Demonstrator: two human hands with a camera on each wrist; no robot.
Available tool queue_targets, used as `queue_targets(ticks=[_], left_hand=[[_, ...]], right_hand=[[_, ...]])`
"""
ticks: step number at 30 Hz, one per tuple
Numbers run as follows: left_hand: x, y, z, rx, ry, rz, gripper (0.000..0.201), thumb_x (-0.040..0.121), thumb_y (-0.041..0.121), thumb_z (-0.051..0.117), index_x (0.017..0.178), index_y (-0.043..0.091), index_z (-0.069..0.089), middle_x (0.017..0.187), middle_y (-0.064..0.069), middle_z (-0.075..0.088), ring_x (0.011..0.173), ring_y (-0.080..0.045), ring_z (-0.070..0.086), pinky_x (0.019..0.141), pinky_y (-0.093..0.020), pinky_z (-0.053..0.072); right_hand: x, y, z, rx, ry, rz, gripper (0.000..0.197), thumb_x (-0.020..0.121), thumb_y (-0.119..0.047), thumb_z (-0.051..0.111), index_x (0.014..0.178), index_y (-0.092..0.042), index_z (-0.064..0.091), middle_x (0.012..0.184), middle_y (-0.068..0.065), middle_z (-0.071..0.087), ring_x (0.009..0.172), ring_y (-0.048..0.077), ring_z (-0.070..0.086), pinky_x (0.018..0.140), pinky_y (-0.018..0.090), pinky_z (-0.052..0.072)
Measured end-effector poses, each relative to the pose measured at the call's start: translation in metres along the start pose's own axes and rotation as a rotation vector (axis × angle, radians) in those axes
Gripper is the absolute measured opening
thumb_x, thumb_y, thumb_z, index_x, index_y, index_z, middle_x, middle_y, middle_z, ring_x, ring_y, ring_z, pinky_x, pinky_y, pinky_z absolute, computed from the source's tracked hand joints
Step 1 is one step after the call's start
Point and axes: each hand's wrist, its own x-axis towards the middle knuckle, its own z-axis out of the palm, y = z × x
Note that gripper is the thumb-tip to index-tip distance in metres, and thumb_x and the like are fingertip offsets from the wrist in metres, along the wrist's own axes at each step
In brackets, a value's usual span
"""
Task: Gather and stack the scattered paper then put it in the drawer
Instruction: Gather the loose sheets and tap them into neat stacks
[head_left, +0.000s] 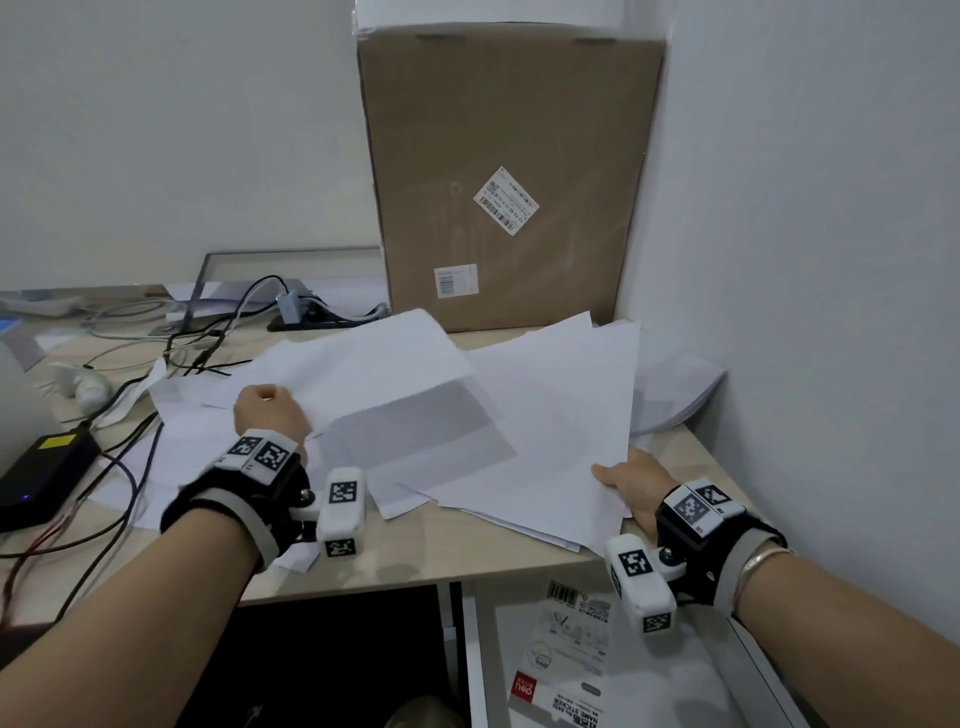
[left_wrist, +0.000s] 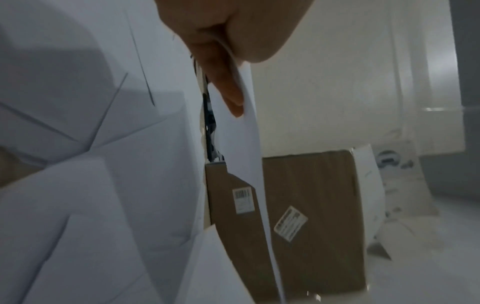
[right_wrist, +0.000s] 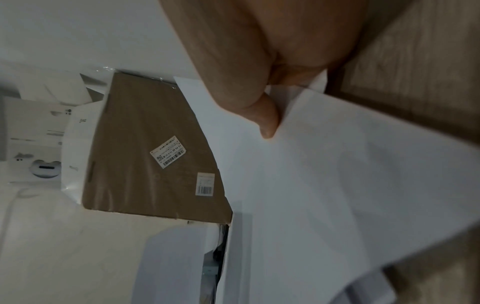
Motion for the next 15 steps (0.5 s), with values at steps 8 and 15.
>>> queue_targets(ticks=[8,15], left_hand=[[-0.065,-0.011,0.051,0.318,-0.512,0.149,0.026,0.091,0.006,0.046,0.075,-0.006,0.062,0.082,-0.026,0.062,0.08,-0.034,0.06,0.071,-0.039,0.045],[-0.084,-0.015,0.071,0.452,-0.725,0.092,0.034,0.089,0.018,0.062,0.122,0.007,0.062,0.127,-0.012,0.06,0.117,-0.032,0.057,0.099,-0.033,0.044]], right_hand=[[-0.007,-0.007,-0.009,0.132,-0.149,0.125,0.03,0.102,-0.017,0.042,0.127,-0.004,0.051,0.106,0.014,0.065,0.092,0.032,0.062,0.077,0.041,0.051],[-0.008,-0.014,-0.014,0.159,-0.229,0.192,0.035,0.097,-0.025,0.053,0.122,-0.001,0.058,0.121,0.019,0.064,0.094,0.031,0.066,0.068,0.036,0.057]])
